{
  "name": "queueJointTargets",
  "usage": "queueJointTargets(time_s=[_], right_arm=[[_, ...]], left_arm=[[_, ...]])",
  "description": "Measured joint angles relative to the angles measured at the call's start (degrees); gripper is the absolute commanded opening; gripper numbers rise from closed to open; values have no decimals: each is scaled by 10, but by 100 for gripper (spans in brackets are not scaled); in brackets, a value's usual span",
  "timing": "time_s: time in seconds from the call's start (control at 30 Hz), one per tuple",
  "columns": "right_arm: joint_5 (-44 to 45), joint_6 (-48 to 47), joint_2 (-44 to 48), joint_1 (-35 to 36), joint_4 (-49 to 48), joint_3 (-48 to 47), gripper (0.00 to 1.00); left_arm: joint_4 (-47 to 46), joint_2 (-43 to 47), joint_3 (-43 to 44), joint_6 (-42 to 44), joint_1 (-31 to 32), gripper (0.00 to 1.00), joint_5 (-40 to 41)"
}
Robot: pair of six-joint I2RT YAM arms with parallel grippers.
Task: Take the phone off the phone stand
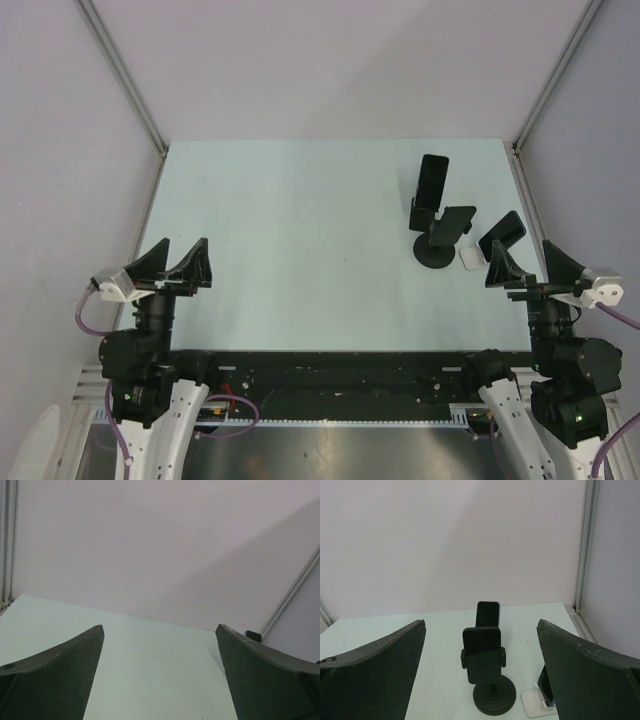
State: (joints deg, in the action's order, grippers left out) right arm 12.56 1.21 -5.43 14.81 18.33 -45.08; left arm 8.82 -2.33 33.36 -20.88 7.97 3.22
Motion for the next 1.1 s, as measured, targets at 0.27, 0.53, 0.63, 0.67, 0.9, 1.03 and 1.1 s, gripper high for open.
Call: queueJointTargets(time_s=[0.27,0.53,0.63,0.67,0.9,1.03,1.1], right_arm=[[17,0,-4,-1,0,0,100],[7,6,-40,-1,8,-13,100],[0,23,-79,-1,19,-27,100],[-1,33,-97,-1,25,-34,100],[-4,96,-257,-1,98,-105,100],[1,118,-333,-1,136,-130,100],[1,118,-366,-2,151,-143,100]], left_arm=[[7,0,-14,4,0,100,-12],[11,-1,-36,4,0,100,-52],[14,-5,-51,-1,0,100,-70],[16,-6,-56,-2,0,100,-75],[32,-28,-84,-6,0,100,-123],[38,-23,-98,-5,1,100,-130],[42,-19,-104,-5,5,100,-130]])
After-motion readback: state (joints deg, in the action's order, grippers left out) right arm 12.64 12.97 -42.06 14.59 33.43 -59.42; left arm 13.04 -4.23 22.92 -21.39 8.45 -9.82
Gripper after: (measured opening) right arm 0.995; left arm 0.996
